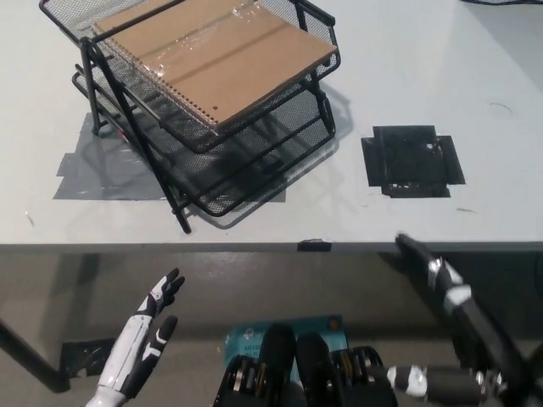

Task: A person hands a notebook to the robot and the robot grabs it with its right hand and places it in the file tray kept in the centre of the desk infront of it.

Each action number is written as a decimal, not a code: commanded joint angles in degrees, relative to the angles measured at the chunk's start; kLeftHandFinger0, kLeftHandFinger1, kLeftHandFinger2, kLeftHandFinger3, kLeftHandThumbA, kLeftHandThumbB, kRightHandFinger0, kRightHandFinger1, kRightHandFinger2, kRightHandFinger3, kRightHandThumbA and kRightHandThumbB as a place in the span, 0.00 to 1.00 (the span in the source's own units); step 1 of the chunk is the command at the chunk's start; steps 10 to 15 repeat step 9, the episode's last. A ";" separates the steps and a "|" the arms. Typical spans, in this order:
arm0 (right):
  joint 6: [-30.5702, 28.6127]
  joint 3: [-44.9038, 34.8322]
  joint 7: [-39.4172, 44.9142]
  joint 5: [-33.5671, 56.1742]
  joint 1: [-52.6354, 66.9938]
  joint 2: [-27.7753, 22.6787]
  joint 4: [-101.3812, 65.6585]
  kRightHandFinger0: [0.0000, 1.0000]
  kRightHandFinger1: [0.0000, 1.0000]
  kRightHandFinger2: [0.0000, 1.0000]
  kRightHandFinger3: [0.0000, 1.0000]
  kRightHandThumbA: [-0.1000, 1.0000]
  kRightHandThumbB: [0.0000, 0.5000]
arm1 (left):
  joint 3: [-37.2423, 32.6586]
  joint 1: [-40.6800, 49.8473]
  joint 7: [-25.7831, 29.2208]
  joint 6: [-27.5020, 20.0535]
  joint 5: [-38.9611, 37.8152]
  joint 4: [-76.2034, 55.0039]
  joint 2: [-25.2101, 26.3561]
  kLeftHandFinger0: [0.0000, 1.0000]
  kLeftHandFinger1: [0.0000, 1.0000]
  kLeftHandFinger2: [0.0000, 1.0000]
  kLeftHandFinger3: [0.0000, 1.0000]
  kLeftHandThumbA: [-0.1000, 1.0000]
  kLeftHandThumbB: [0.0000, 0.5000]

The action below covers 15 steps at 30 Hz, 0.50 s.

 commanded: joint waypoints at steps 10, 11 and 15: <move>-12.48 -8.95 3.49 15.22 2.28 14.77 18.02 1.00 1.00 1.00 1.00 1.00 0.68 | 1.34 0.93 1.77 -6.08 -1.96 0.32 -0.75 1.00 1.00 1.00 1.00 1.00 0.78; -12.48 -8.95 3.49 15.22 2.28 14.77 18.02 1.00 1.00 1.00 1.00 1.00 0.68 | 1.34 0.93 1.77 -6.08 -1.96 0.32 -0.75 1.00 1.00 1.00 1.00 1.00 0.78; -12.48 -8.95 3.49 15.22 2.28 14.77 18.02 1.00 1.00 1.00 1.00 1.00 0.68 | 1.34 0.93 1.77 -6.08 -1.96 0.32 -0.75 1.00 1.00 1.00 1.00 1.00 0.78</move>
